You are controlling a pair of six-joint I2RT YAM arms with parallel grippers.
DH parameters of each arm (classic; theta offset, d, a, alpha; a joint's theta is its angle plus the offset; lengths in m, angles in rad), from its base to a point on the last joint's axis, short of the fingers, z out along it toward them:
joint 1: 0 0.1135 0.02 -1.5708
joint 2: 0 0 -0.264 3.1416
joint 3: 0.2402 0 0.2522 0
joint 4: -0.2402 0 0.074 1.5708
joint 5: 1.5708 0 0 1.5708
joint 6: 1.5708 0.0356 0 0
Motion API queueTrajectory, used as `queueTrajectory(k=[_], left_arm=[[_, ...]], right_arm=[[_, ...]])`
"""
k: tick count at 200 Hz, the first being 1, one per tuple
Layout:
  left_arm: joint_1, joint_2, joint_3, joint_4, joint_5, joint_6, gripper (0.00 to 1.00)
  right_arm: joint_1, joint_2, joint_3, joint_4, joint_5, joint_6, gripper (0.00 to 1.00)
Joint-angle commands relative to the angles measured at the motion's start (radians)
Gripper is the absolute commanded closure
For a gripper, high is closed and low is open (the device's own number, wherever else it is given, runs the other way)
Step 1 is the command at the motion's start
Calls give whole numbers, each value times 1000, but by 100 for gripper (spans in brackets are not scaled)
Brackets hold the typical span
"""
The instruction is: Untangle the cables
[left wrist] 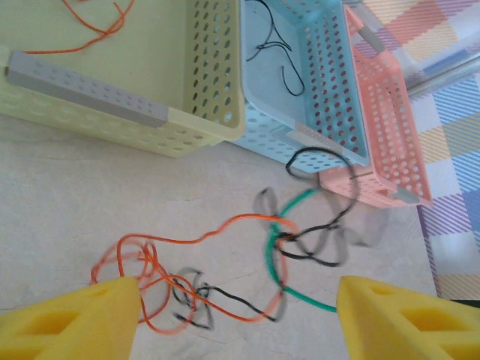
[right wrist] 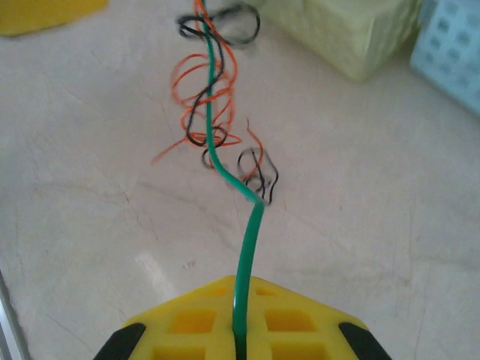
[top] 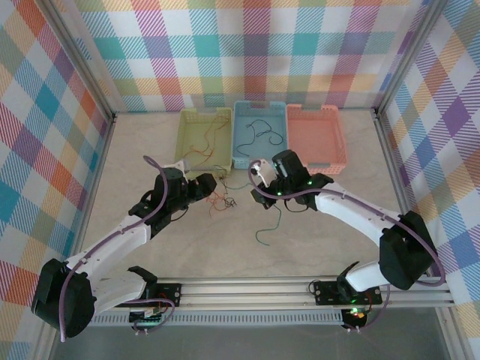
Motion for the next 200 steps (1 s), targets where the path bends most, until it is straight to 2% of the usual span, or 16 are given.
queueTrajectory(k=[1, 46, 101, 150, 165, 200], left_arm=[[12, 5, 15, 57, 58, 23, 24], [7, 36, 22, 90, 111, 32, 16], [-28, 193, 98, 75, 192, 67, 15], [-77, 278, 171, -24, 134, 117, 18], [-82, 299, 183, -41, 122, 119, 24], [-82, 346, 217, -113, 57, 108, 51]], right_arm=[[-5, -22, -3, 61, -14, 34, 100], [-5, -10, 1, 64, -31, 36, 100], [-5, -13, -1, 67, -94, 16, 100], [-5, -40, -18, 77, -175, -6, 100], [-5, -48, -21, 75, -184, -5, 100], [-5, -100, -40, 58, -165, -10, 100]])
